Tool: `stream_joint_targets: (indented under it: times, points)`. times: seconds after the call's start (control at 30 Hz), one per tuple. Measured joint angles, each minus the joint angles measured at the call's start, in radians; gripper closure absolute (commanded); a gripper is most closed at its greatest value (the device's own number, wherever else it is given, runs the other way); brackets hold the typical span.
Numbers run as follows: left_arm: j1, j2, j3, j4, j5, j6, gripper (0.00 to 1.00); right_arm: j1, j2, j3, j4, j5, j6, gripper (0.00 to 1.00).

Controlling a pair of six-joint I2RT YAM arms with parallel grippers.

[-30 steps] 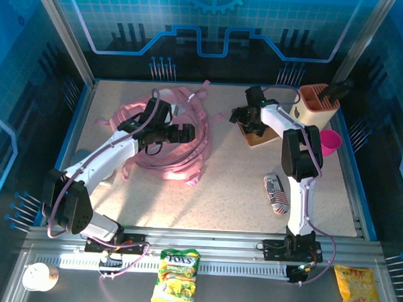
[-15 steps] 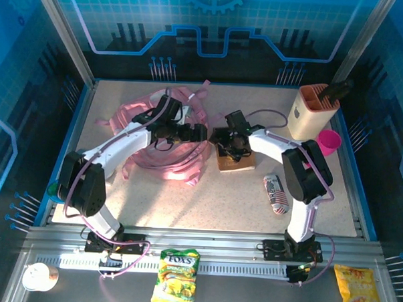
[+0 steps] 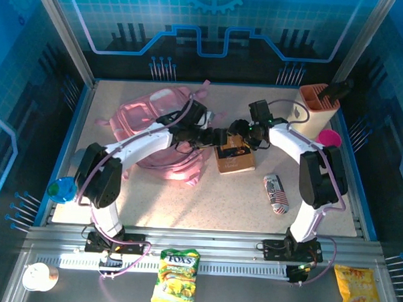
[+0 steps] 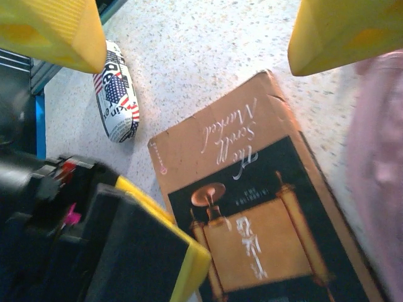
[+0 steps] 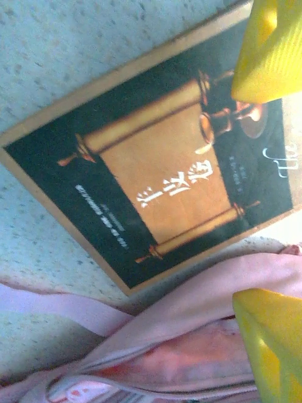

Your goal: Pack the student bag

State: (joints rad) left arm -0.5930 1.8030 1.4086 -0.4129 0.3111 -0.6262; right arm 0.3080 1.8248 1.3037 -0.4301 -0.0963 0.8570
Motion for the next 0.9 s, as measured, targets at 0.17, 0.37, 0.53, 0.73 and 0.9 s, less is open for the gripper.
stream_joint_targets:
  times: [0.17, 0.37, 0.53, 0.73, 0.9]
  points:
    - [-0.054, 0.115, 0.091, -0.031, -0.024, -0.049, 0.3, 0.003, 0.066, 0.123, -0.137, 0.135, -0.146, 0.25]
    - [-0.076, 0.19, 0.155, -0.069, -0.068, -0.056, 0.35, 0.003, 0.176, 0.219, -0.245, 0.206, -0.252, 0.36]
    - [-0.076, 0.215, 0.162, -0.09, -0.101, -0.056, 0.36, 0.003, 0.254, 0.23, -0.285, 0.209, -0.283, 0.41]
    - [-0.076, 0.257, 0.18, -0.119, -0.125, -0.053, 0.37, 0.003, 0.248, 0.22, -0.286, 0.222, -0.292, 0.44]
    - [-0.076, 0.287, 0.208, -0.135, -0.132, -0.052, 0.41, -0.009, 0.2, 0.153, -0.287, 0.228, -0.302, 0.48]
